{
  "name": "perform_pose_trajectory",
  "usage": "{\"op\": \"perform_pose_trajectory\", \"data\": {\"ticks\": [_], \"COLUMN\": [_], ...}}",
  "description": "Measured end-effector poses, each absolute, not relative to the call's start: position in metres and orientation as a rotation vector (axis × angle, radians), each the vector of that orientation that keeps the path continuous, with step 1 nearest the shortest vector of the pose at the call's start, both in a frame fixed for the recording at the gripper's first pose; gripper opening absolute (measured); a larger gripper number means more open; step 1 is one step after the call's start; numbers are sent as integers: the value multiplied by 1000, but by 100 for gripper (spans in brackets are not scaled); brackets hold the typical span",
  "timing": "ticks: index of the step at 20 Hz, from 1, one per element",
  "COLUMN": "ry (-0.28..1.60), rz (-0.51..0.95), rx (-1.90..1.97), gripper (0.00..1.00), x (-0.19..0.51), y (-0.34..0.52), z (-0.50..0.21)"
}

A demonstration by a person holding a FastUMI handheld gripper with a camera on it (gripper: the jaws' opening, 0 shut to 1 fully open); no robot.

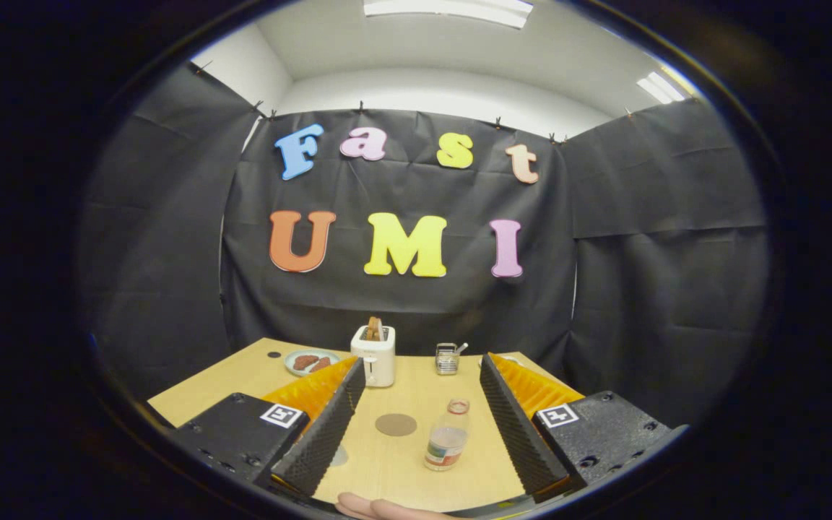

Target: Take the bottle from table, then pour the juice into the cup, finally place the bottle on the coaster

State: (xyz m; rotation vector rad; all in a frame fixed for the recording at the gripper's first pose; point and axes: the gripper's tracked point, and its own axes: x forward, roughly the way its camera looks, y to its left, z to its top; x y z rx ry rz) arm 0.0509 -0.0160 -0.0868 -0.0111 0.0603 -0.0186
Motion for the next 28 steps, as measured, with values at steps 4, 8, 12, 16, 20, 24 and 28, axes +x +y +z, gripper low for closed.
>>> {"op": "perform_pose_trajectory", "data": {"ticks": [4, 8, 12, 16, 20, 24, 28], "ry": [87, 88, 72, 63, 62, 63, 76], "rz": [-8, -20, -19, -19, -10, 1, -6], "rx": [15, -18, -33, -31, -37, -39, -31], "gripper": [100, 100, 100, 100, 100, 100, 100], "x": [62, 72, 80, 87, 95, 105, 118], "y": [-21, -31, -39, -47, -50, -50, -56], "z": [-109, -132, -150, -167, -187, -213, -239]}}
